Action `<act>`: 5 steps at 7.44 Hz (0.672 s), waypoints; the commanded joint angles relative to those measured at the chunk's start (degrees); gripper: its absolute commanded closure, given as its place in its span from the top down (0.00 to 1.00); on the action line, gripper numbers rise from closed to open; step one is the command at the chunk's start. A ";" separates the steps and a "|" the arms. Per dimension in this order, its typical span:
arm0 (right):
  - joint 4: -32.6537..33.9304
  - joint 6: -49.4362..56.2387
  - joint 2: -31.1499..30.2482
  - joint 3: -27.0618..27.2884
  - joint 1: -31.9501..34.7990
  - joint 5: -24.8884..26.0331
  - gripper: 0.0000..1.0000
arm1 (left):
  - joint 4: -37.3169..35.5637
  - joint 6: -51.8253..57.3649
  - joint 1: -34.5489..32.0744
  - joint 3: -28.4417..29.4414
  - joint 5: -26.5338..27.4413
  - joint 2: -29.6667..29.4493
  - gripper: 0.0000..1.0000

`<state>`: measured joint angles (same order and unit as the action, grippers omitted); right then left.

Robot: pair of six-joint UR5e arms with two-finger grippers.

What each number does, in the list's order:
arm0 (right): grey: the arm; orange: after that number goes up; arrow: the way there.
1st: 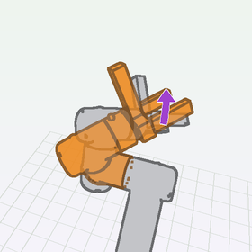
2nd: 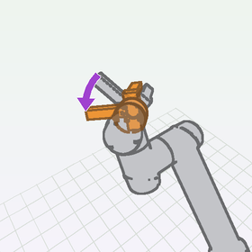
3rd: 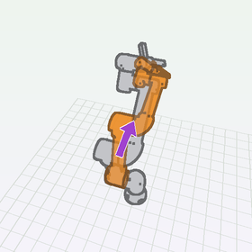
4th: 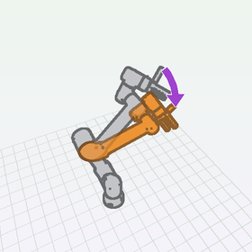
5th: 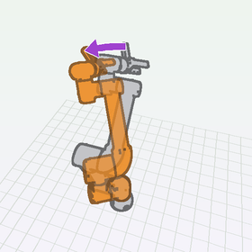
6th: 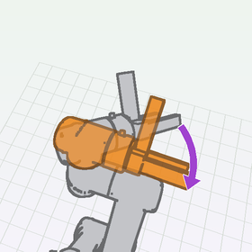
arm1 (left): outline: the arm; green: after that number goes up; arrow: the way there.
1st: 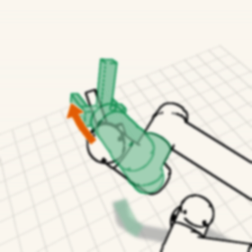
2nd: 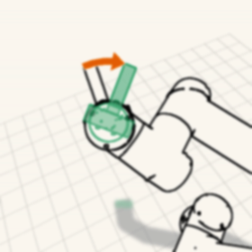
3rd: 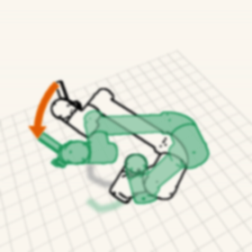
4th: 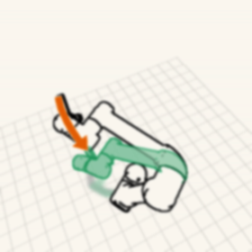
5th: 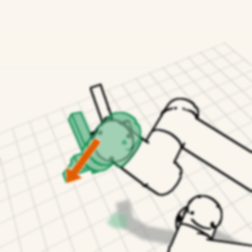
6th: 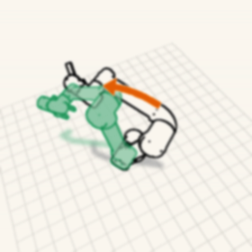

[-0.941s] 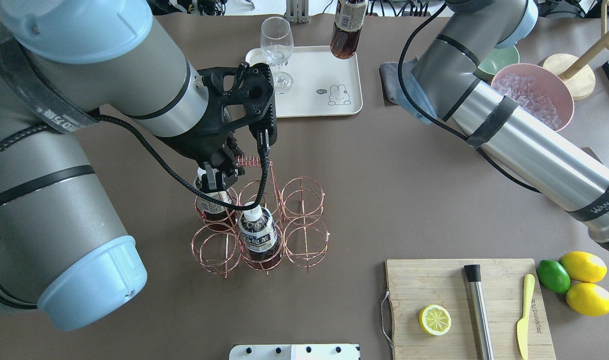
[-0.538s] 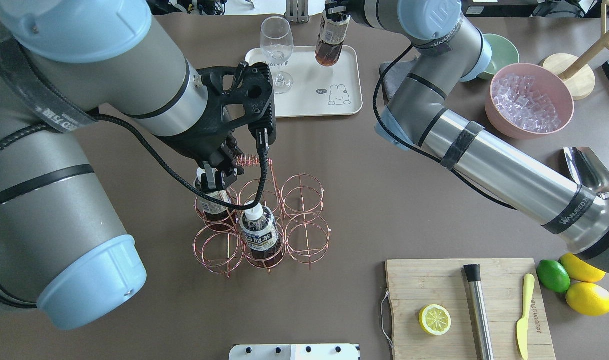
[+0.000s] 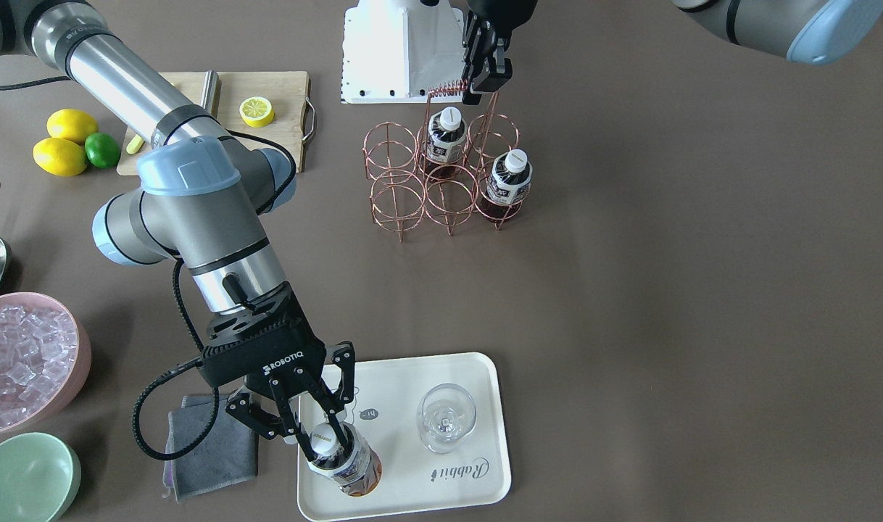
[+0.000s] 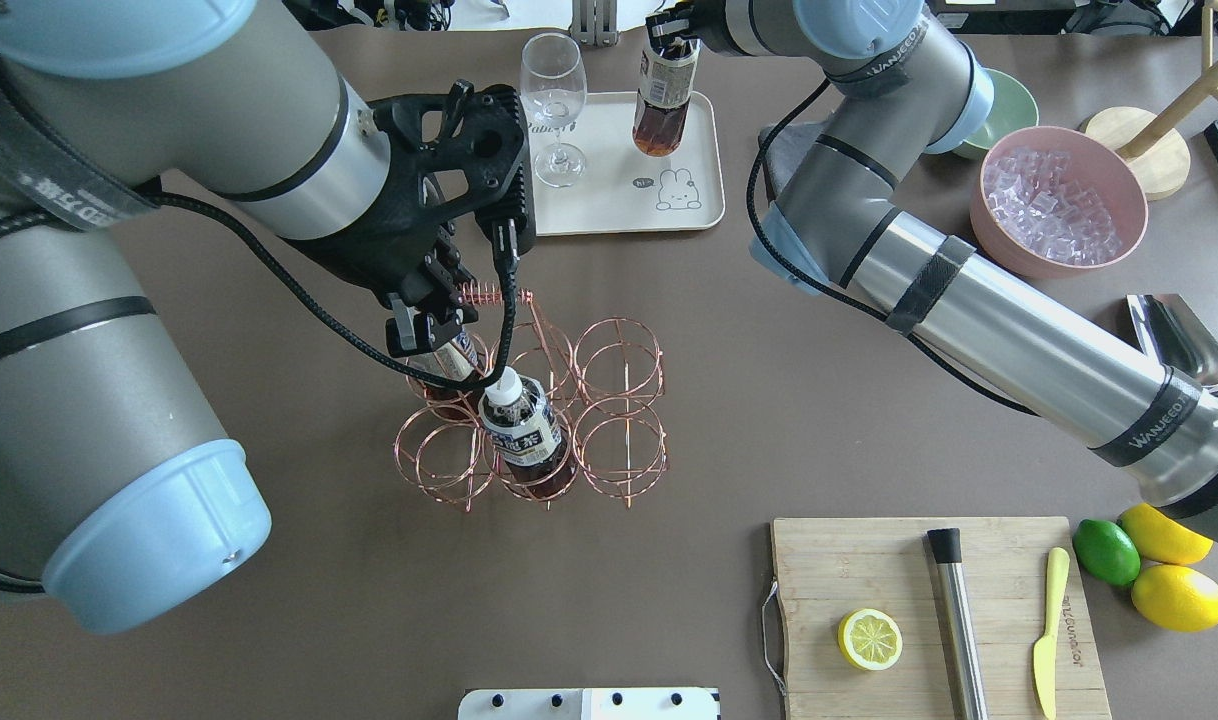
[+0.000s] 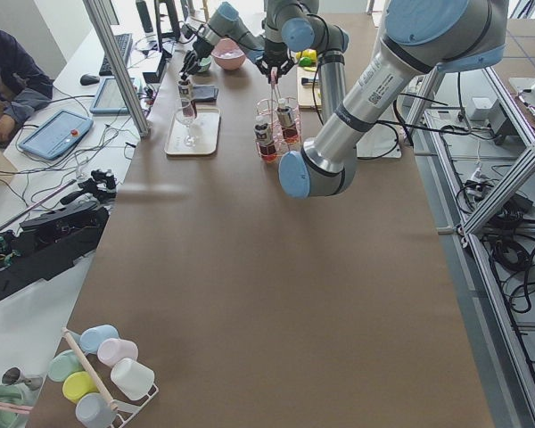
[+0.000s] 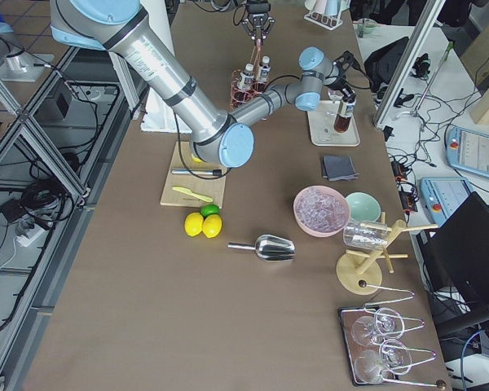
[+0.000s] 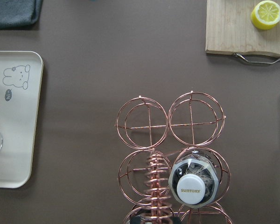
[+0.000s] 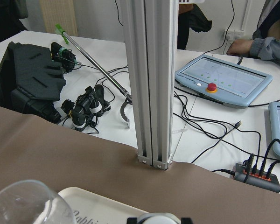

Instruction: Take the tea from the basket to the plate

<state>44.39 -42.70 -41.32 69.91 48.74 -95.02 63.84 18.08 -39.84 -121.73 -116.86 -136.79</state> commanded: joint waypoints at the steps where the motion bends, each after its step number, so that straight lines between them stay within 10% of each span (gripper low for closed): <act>1: 4.73 2.96 -0.25 0.67 0.22 -2.46 0.00 | -0.12 0.47 -4.09 -0.35 -1.34 -0.06 0.00; 4: 5.44 2.88 0.01 0.84 -0.49 -2.28 0.00 | -0.48 6.24 -12.69 0.01 -7.48 1.69 0.00; 5: 5.70 2.62 -0.07 0.76 -1.10 -1.84 0.99 | -0.74 9.40 -16.98 0.35 -10.03 2.83 0.00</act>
<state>49.59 -39.81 -41.42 70.68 48.45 -97.32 63.40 22.77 -50.44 -121.75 -122.86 -135.63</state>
